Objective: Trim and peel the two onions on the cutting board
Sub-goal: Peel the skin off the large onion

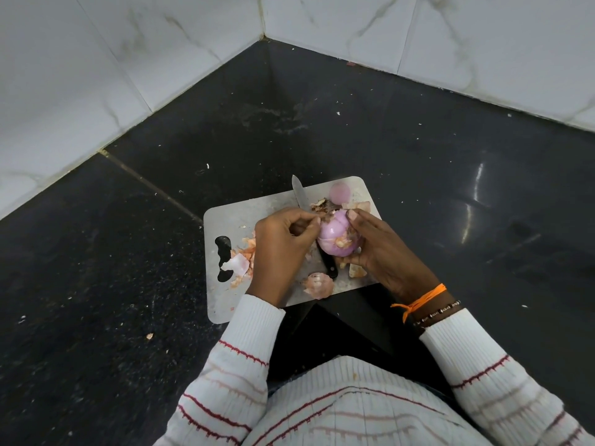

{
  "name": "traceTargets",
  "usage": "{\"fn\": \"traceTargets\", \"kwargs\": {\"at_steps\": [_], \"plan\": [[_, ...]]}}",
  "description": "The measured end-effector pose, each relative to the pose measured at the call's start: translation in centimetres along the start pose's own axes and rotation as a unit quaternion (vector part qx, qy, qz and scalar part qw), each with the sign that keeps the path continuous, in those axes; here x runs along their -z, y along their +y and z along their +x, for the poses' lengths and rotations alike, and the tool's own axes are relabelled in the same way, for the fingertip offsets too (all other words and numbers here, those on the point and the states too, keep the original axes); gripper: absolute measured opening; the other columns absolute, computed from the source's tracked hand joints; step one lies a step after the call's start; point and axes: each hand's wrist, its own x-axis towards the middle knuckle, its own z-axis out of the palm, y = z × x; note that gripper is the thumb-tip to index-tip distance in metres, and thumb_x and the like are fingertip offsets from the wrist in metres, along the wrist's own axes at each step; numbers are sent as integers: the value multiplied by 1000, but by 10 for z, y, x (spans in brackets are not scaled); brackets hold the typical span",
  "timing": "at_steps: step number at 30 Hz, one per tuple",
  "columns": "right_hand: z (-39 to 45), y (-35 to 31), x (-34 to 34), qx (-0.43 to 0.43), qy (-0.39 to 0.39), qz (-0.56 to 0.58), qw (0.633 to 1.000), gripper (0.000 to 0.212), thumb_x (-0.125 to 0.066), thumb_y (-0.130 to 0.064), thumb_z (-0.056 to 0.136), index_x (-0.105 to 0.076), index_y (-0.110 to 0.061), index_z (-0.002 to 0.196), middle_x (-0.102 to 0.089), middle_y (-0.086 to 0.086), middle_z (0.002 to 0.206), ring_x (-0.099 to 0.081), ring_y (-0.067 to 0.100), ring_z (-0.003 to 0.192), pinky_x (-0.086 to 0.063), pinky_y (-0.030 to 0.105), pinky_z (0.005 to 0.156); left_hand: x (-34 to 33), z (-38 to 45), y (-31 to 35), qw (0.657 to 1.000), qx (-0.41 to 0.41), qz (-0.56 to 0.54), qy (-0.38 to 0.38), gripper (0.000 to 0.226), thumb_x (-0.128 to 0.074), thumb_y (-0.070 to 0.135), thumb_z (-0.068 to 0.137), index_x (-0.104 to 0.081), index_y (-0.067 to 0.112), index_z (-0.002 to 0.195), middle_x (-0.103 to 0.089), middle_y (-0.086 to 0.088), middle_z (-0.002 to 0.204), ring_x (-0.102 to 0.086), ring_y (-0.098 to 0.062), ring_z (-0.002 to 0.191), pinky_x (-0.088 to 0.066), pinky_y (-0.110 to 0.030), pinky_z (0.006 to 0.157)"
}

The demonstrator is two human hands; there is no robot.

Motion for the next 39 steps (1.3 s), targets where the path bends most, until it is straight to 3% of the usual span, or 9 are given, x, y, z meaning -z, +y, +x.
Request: {"fn": "traceTargets", "kwargs": {"at_steps": [4,7,10,13,19,25,32,36,39], "plan": [[1,0,-1,1,1,10,1000,25,-43,-30,96,-63,-16,104,-70,5,99,-68,19,88,-56,33,71,0,1,-1,992,90,-88,3,14,-63,9,88,-74,16,93,-73,4,85,-69,-13,80,-59,-32,76],[1,0,0,2,2,17,1000,26,-42,-30,97,-63,-15,101,-69,6,95,-68,19,82,-56,29,62,0,-1,3,985,112,-128,-19,11,-68,12,84,-73,20,90,-73,6,87,-68,-12,83,-58,-30,77],[2,1,2,-2,-4,18,1000,26,-43,-30,96,-63,-15,103,-69,6,99,-67,20,88,-57,32,70,-2,-3,6,991,83,-106,-10,12,-72,9,80,-72,20,85,-70,10,82,-64,-4,76,-55,-21,72],[1,2,2,-5,-14,22,1000,28,-45,-32,94,-62,-14,108,-68,8,107,-66,22,97,-56,37,81,-4,-1,1,993,83,-84,-2,9,-67,8,84,-70,17,83,-68,9,80,-63,-7,76,-56,-26,74],[0,1,0,-10,-32,23,999,50,-50,-41,81,-57,-11,120,-64,13,120,-62,26,107,-57,35,81,-5,0,1,984,138,-108,-4,11,-57,10,92,-67,13,88,-66,8,81,-63,-10,80,-56,-26,76],[-1,-2,1,1,-16,26,1000,27,-40,-28,97,-62,-14,105,-69,7,101,-67,20,92,-55,38,81,-2,-5,7,987,101,-127,-16,10,-71,9,81,-71,19,83,-70,9,82,-66,-5,79,-56,-22,74],[-1,-1,2,-1,-27,24,999,29,-41,-29,95,-62,-13,108,-70,6,104,-67,19,95,-56,36,80,-8,-3,-1,992,100,-67,-25,17,-58,8,91,-61,23,82,-65,1,89,-62,-15,89,-55,-36,83],[-2,-1,3,-7,-55,64,996,43,-47,-34,85,-57,-7,117,-65,12,113,-66,20,99,-57,32,76,-10,-2,-4,979,171,-108,-10,14,-49,7,95,-60,12,87,-61,4,79,-62,-5,72,-56,-26,69],[-2,-1,2,-4,-78,101,992,59,-69,-43,71,-57,-6,115,-67,11,110,-66,20,99,-57,34,77,-11,0,-7,976,197,-93,11,15,-49,7,96,-59,13,86,-60,4,74,-57,3,57,-54,-26,67]]}}
